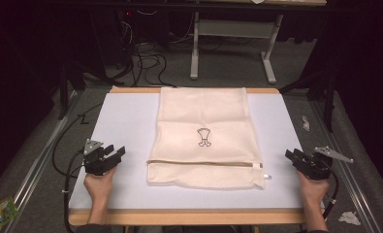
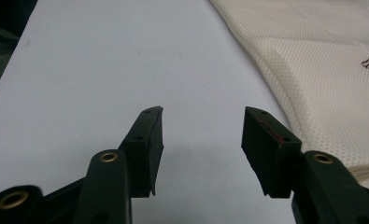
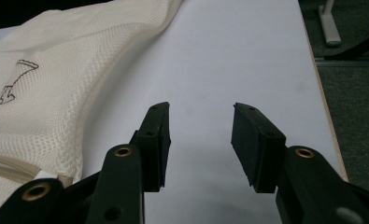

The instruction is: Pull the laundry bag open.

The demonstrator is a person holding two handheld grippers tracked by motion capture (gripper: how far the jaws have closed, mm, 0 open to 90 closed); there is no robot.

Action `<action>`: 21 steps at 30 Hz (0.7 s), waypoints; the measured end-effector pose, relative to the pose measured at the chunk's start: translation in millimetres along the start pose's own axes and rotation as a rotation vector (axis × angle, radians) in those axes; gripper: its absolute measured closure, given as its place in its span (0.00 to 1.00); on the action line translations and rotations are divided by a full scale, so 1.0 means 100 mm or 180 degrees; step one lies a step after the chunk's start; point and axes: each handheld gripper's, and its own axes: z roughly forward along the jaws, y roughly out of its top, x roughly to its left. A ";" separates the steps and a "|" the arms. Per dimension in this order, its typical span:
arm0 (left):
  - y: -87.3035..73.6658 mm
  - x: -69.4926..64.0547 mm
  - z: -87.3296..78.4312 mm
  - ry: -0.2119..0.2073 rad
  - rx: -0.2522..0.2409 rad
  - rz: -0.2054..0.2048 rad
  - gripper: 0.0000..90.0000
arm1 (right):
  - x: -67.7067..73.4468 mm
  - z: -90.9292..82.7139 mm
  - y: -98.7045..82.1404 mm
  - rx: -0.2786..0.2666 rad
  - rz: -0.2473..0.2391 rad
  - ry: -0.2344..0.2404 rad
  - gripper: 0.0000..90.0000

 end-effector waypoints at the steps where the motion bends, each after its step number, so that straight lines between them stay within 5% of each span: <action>1: 0.00 0.00 0.00 0.0000 0.0000 0.0000 0.54 | 0.00 0.00 0.00 0.0000 0.0000 0.0000 0.64; 21: -0.01 -0.02 0.19 0.0125 0.0008 0.0047 0.53 | 0.14 0.14 0.08 0.0131 -0.0262 -0.0215 0.64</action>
